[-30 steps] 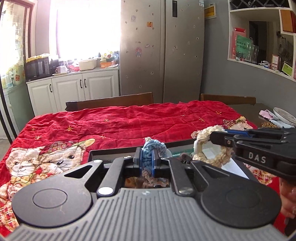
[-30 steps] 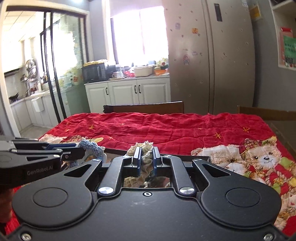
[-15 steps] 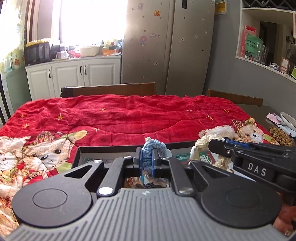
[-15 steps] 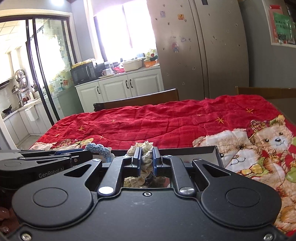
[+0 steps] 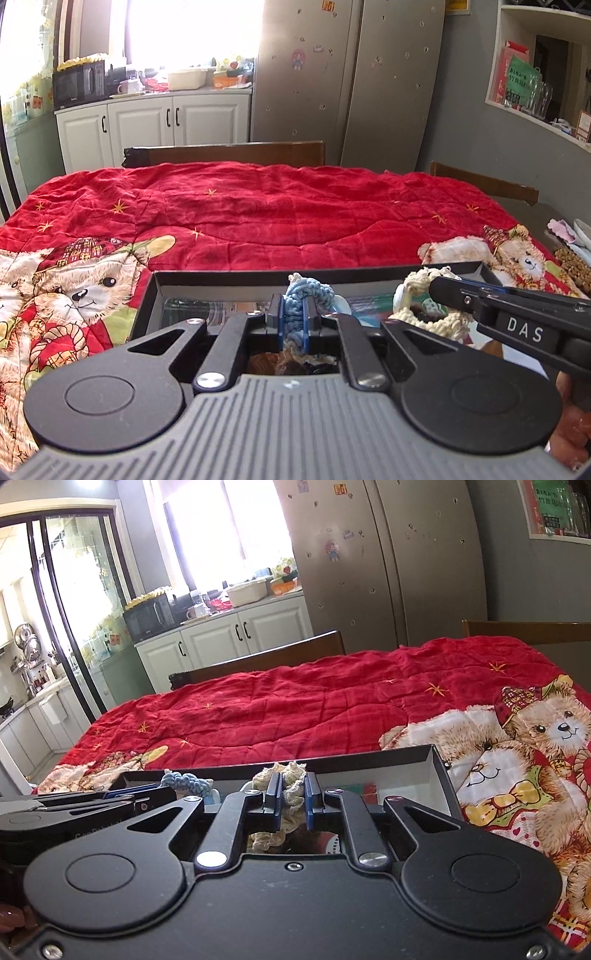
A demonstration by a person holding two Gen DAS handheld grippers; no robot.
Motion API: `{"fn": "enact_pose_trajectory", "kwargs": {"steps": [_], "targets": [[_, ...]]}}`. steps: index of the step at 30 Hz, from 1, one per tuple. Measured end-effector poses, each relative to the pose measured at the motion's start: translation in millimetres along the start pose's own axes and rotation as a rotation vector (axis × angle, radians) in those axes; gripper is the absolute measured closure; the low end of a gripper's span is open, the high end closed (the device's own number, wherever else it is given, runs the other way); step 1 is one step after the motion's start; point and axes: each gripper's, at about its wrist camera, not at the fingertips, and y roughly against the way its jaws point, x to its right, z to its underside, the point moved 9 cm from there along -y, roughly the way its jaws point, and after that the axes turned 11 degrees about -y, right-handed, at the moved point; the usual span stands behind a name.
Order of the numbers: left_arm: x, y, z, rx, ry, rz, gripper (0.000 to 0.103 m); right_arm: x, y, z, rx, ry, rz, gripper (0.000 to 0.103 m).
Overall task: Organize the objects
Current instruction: 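Carry the cream scrunchie in the right tool into the box while the left tool carries the blue one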
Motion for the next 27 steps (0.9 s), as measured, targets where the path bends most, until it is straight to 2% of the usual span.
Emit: {"fn": "enact_pose_trajectory", "kwargs": {"steps": [12, 27], "targets": [[0.0, -10.2, 7.2, -0.047, -0.022, -0.035, 0.091, 3.2, -6.7, 4.5, -0.024, 0.009, 0.031, 0.091], [0.8, -9.3, 8.2, -0.056, -0.043, -0.06, 0.089, 3.1, -9.9, 9.3, -0.06, 0.03, 0.042, 0.086]]}}
